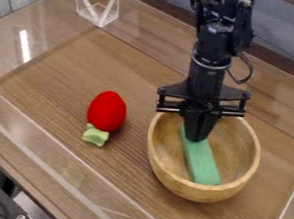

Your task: Remove the green stick from the brown bowl and put it on the table

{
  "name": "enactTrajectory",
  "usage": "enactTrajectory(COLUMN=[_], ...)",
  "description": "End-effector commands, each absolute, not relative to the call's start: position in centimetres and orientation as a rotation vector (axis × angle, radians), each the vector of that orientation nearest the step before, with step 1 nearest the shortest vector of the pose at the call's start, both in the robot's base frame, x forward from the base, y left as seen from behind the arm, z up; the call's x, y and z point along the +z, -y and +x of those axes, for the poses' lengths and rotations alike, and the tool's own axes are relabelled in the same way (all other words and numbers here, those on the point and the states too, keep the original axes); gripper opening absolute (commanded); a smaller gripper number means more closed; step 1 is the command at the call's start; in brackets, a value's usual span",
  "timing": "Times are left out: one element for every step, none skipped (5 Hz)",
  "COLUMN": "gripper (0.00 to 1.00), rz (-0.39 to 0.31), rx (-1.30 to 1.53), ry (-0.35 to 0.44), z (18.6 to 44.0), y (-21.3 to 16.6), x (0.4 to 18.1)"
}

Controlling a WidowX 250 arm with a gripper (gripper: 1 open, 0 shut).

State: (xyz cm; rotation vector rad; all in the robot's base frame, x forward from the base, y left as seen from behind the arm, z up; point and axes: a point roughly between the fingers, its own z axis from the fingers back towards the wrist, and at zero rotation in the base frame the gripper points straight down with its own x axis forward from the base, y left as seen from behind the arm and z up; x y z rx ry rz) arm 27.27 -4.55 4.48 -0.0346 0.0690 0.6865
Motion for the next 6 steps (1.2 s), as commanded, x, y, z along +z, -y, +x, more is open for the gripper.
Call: enactTrajectory(gripper=[1.00,0.00,0.00,1.00,1.00,0.00], rz=[-0.062,-0.063,-0.063,-0.063,-0.063,-0.057], rx=[0.720,0.746,0.814,0.874,0.854,0.847], ry=[-0.015,-0.011,-0.007,0.003,0.009,0.011], z=[27.5,27.3,27.0,26.8,27.0,27.2], y=[3.9,3.2,4.1,5.6,6.4,6.6], x=[6.1,6.0,6.3,6.8,6.9,6.5])
